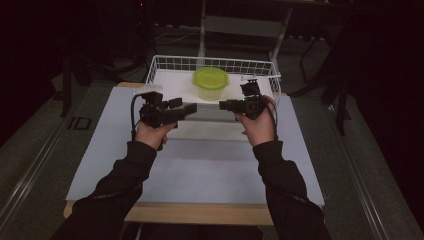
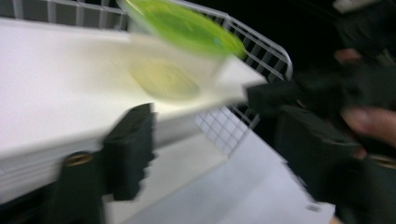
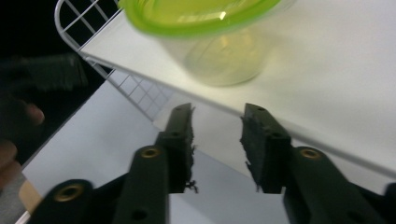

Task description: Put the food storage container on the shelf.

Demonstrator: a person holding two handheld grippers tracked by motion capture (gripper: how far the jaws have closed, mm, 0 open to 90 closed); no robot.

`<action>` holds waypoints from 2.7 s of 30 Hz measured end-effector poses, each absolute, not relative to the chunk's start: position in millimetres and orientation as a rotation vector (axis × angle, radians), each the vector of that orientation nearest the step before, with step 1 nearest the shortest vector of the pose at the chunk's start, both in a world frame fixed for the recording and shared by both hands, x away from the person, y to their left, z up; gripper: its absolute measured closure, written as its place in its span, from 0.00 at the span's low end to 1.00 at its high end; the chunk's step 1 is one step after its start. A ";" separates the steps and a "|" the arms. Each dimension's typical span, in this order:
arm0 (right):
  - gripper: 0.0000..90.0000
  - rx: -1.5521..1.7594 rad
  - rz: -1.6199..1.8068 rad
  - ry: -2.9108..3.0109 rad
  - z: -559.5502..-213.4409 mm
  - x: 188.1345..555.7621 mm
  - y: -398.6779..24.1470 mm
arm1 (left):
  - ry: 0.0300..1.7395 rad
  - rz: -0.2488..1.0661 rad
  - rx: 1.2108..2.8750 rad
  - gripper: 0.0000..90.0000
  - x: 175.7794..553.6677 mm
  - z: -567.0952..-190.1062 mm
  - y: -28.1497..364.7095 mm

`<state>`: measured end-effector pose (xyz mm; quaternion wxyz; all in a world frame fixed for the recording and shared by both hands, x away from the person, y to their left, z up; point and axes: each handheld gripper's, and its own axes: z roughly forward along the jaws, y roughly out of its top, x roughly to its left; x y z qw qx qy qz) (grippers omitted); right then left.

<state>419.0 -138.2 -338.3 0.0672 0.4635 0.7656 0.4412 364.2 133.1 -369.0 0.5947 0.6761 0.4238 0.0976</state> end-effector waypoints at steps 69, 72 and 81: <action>0.25 1.093 1.275 2.397 -466.8 324.1 -173.2 | 0.803 0.234 1.795 0.06 285.7 -469.4 127.4; 0.25 1.096 1.253 2.393 -471.5 321.9 -179.5 | 0.796 0.242 1.805 0.06 284.7 -471.3 126.3; 0.25 1.030 1.156 2.403 -480.6 316.2 -184.2 | 0.780 0.261 1.822 0.06 280.1 -474.6 128.6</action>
